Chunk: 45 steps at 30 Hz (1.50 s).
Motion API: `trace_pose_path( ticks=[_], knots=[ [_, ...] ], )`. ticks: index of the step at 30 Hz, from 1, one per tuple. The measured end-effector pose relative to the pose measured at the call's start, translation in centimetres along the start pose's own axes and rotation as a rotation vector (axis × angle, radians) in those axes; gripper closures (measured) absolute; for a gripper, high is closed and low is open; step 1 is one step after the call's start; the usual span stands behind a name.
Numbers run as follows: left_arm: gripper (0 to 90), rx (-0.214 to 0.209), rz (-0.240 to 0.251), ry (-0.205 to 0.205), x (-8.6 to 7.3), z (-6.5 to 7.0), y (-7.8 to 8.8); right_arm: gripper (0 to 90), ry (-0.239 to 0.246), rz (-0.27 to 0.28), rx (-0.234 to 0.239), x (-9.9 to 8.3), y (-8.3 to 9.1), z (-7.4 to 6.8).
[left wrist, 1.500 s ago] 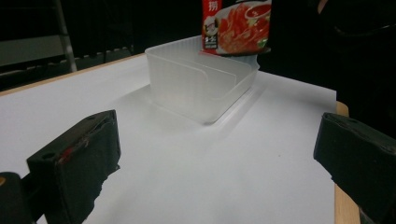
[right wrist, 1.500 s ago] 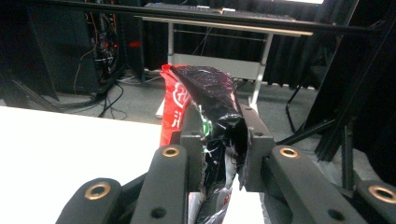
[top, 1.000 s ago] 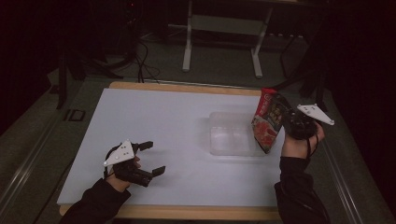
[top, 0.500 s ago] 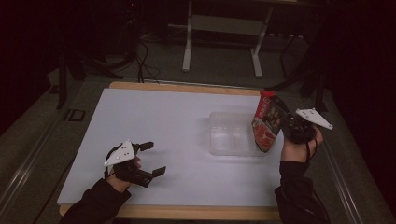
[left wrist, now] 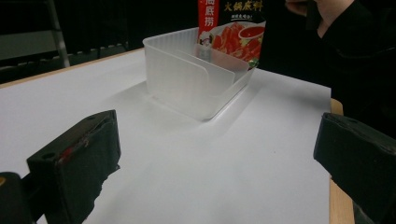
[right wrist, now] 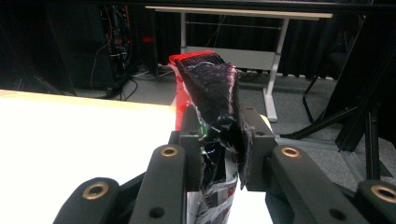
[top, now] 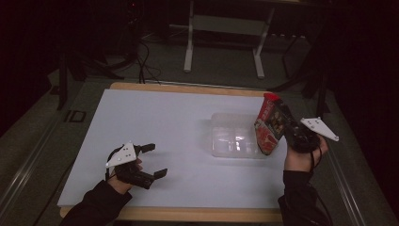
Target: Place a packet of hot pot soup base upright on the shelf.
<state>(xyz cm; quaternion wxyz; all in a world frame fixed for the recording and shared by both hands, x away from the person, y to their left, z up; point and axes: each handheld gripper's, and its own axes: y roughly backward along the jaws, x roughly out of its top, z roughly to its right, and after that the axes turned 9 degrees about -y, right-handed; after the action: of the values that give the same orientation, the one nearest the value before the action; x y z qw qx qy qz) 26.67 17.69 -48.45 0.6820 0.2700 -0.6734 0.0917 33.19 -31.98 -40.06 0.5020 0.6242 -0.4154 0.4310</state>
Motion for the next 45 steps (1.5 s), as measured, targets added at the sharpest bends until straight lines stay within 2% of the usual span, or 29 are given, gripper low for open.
trace_pose_path(
  ticks=[2,5,6,15,22,25,29,32,38,42,45],
  knots=[
    [1.1,0.001,0.0,0.001,0.0,0.0,0.0,74.8,0.001,-0.007,0.002,-0.2,-0.1,0.0],
    [1.1,0.002,0.003,0.005,0.0,-0.1,0.1,74.6,0.02,-0.053,-0.004,-1.3,-0.7,-0.1],
    [1.1,0.002,0.005,0.006,0.0,-0.1,0.2,74.6,0.019,-0.039,-0.005,-1.6,-0.7,0.0],
    [1.1,-0.001,0.002,0.008,-0.1,-0.2,0.2,73.4,-0.024,-0.04,0.007,-2.4,0.1,0.3],
    [1.1,-0.005,0.0,0.008,-0.1,-0.2,0.2,70.8,-0.047,-0.061,0.022,-2.4,-0.1,0.6],
    [1.1,-0.007,-0.002,0.007,-0.1,-0.2,0.2,63.5,-0.063,-0.069,0.034,-2.3,-0.2,0.7],
    [1.1,-0.008,-0.002,0.01,-0.1,-0.3,0.2,54.6,-0.05,-0.057,0.031,-1.6,0.2,0.8],
    [1.1,-0.011,-0.001,0.007,-0.1,-0.2,0.1,43.7,-0.044,-0.084,0.055,-0.9,0.3,0.8],
    [1.1,-0.015,-0.002,0.013,-0.1,-0.2,0.1,26.1,-0.013,-0.043,0.091,0.7,1.0,0.5],
    [1.1,-0.018,-0.003,0.011,-0.1,-0.2,0.1,15.4,-0.005,-0.053,0.169,1.8,1.2,0.0],
    [1.1,-0.018,-0.003,0.012,-0.2,-0.2,0.1,14.1,0.004,-0.059,0.213,2.4,1.6,-0.6]
  ],
)
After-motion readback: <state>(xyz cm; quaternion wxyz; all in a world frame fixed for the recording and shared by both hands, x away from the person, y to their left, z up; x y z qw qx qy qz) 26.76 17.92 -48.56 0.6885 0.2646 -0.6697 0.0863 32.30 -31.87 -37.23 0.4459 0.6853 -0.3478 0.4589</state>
